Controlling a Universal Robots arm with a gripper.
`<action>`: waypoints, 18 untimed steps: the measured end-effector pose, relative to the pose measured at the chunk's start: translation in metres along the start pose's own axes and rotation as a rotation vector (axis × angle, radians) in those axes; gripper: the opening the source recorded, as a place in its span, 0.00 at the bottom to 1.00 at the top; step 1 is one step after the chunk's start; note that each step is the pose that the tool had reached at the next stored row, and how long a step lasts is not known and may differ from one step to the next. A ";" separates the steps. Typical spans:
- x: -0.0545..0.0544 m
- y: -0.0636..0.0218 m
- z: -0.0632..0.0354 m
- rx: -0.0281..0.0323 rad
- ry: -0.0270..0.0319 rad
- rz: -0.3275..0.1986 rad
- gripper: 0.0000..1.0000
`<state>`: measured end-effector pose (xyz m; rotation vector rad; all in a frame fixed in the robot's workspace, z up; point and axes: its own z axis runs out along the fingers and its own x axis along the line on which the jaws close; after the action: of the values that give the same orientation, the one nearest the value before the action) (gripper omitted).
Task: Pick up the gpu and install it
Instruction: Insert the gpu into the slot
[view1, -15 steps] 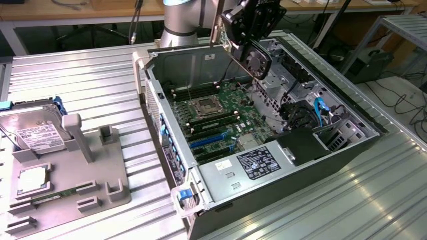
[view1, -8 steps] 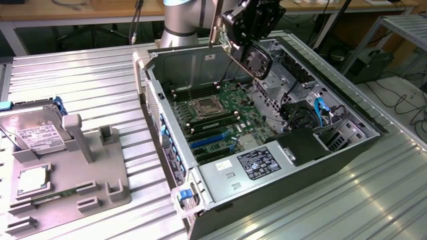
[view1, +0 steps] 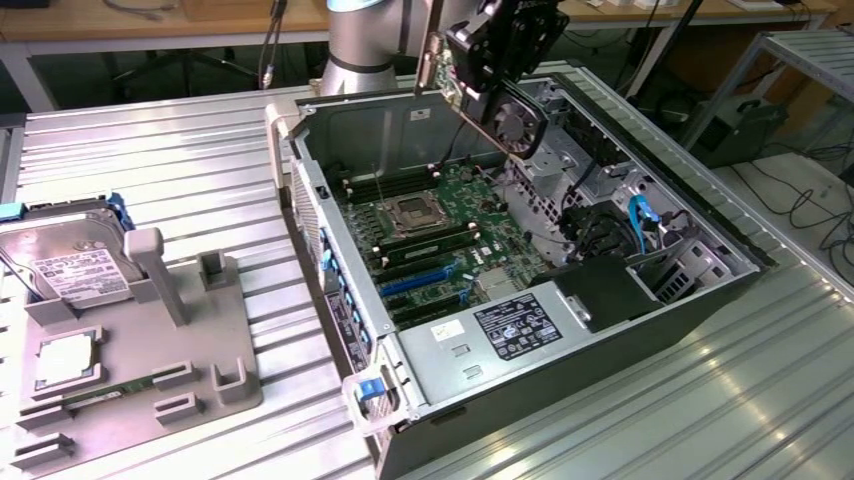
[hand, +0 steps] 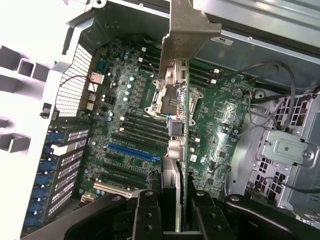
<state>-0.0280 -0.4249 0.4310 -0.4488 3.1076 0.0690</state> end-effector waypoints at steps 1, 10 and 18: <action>0.000 0.0000 0.0000 0.0000 0.0003 -0.006 0.28; 0.000 0.0000 0.0000 -0.0004 0.0027 -0.062 0.28; 0.000 0.0000 0.0000 -0.0008 0.0050 -0.114 0.28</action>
<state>-0.0280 -0.4249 0.4311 -0.6255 3.0795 0.0690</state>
